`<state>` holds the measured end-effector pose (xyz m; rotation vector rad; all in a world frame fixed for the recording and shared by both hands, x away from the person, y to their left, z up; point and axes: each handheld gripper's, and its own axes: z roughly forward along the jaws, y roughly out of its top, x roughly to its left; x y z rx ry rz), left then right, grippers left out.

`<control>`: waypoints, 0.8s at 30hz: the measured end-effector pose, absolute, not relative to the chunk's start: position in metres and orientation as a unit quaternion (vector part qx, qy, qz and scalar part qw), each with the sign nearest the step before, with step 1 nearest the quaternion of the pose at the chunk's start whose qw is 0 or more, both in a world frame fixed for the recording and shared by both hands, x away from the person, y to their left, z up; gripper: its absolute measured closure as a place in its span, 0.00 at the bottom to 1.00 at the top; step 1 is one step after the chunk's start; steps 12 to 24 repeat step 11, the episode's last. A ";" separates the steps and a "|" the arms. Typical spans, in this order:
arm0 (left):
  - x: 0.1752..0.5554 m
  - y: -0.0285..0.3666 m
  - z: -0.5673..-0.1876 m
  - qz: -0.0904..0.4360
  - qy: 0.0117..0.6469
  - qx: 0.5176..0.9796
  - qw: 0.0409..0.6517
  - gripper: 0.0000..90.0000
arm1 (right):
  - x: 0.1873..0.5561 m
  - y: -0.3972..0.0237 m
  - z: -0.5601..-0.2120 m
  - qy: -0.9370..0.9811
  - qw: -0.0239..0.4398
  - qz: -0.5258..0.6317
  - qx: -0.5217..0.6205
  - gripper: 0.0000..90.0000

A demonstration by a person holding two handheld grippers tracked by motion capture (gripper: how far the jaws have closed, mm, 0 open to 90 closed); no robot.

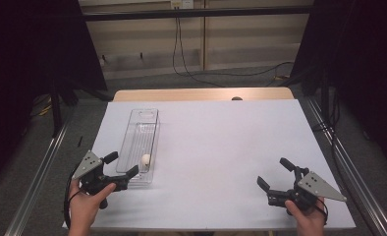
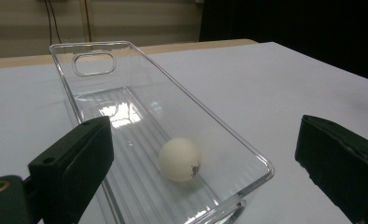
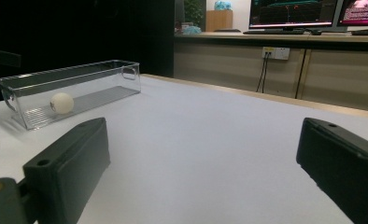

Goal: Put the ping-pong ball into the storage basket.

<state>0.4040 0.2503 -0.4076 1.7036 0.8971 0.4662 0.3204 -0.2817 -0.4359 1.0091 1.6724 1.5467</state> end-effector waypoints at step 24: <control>0.399 0.254 -0.412 0.201 0.374 0.716 0.554 0.04 | 0.320 -0.281 -0.436 0.637 0.320 0.588 0.383 0.02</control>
